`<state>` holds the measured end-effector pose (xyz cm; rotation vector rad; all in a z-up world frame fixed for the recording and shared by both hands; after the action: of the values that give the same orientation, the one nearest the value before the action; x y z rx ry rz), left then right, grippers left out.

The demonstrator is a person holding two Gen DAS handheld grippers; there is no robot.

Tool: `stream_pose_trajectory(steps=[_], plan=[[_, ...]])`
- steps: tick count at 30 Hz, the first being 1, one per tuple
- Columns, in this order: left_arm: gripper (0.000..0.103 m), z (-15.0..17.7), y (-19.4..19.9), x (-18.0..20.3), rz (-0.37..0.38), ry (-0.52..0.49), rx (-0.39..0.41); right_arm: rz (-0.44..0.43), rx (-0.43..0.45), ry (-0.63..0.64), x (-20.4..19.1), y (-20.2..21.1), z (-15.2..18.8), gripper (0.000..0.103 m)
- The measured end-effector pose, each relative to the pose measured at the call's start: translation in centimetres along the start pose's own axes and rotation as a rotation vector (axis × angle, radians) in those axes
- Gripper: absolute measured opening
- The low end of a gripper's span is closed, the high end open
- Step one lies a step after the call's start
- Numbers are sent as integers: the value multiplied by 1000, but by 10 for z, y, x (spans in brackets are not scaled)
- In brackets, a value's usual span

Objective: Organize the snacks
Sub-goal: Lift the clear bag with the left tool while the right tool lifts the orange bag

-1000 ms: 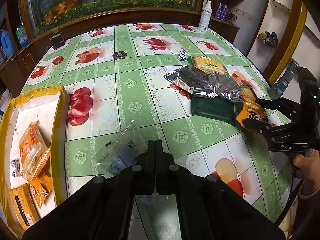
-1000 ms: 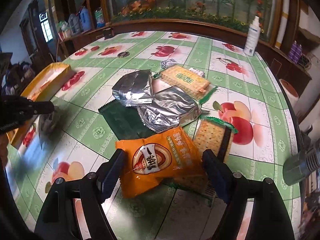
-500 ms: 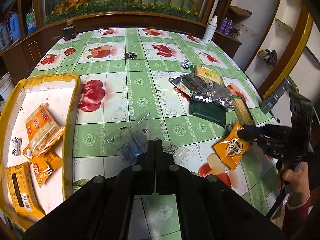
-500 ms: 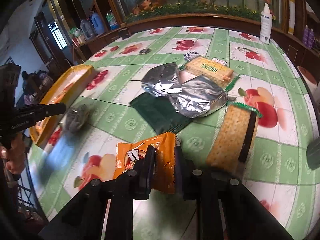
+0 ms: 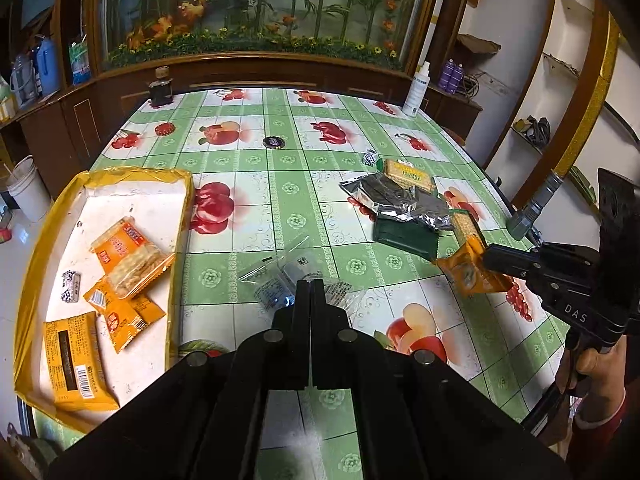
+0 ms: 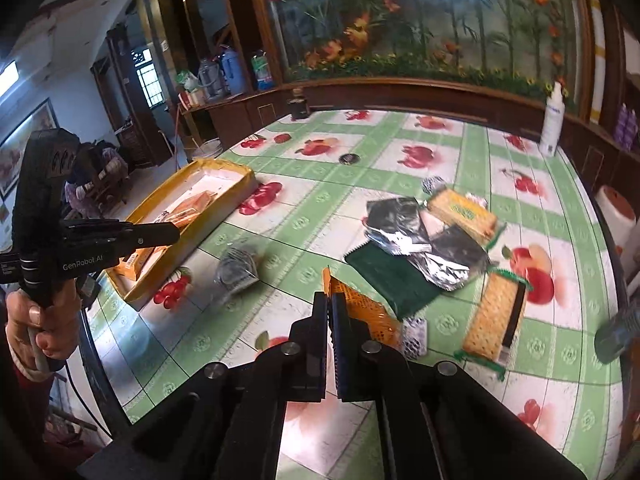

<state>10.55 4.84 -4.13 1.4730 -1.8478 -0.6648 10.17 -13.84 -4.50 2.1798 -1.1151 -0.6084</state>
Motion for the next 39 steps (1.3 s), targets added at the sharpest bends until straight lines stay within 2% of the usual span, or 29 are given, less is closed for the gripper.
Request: stream_pose_trajectory(steps=[5, 11, 13, 15, 17, 19, 20, 21, 24, 26, 28, 29, 30, 31, 32, 34, 37, 39], plan=[[0, 3, 6, -9, 15, 23, -3, -35, 12, 14, -18, -1, -6, 2], [0, 13, -36, -12, 20, 173, -119, -42, -30, 12, -25, -18, -1, 2], [10, 11, -51, -12, 25, 242, -144, -62, -38, -12, -23, -24, 4, 2], [37, 10, -63, -9, -33, 261, -152, -87, -30, -39, -21, -23, 6, 2], [53, 11, -70, -9, -71, 289, -156, -78, -32, -50, -17, -22, 8, 2], [59, 10, -74, -11, -85, 326, -143, -63, -29, -71, -8, -19, 11, 3], [73, 10, -77, -13, -120, 339, -154, -52, -34, -83, -2, -19, 13, 3], [78, 10, -80, -17, -152, 353, -161, -39, -47, -102, 7, -20, 18, 3], [80, 8, -91, -20, -203, 347, -176, -42, -95, -183, 34, -32, 38, 3], [84, 9, -101, -18, -210, 320, -211, -47, -123, -218, 45, -40, 52, 9], [86, 13, -113, -12, -228, 268, -268, -51, -104, -217, 46, -40, 57, 20], [91, 15, -117, -8, -230, 244, -280, -64, -97, -200, 43, -39, 57, 46], [99, 17, -121, -4, -264, 201, -292, -73, -90, -167, 38, -38, 56, 80], [103, 21, -127, -1, -312, 150, -318, -86, -84, -104, 28, -37, 54, 89], [103, 21, -126, 1, -299, 138, -288, -99, -75, -32, 17, -36, 51, 89], [103, 22, -127, 1, -285, 123, -283, -84, -63, 138, -6, -36, 45, 89], [103, 21, -126, -1, -262, 86, -283, -56, -90, 306, -27, -46, 38, 89], [89, 21, -121, 0, -246, 56, -263, -66, -124, 365, -34, -58, 36, 89]])
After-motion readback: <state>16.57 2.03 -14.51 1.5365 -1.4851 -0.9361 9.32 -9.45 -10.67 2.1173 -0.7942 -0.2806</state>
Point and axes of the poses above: each gripper's, at about its wrist camera, not at the fingertips, and y roughly against the way its jaws point, x to its right, z to its underside, the point moved 4 cm from there along -y, roughly the way its jaws point, and after that the axes turned 2 degrees about y, right-handed, at the moved point
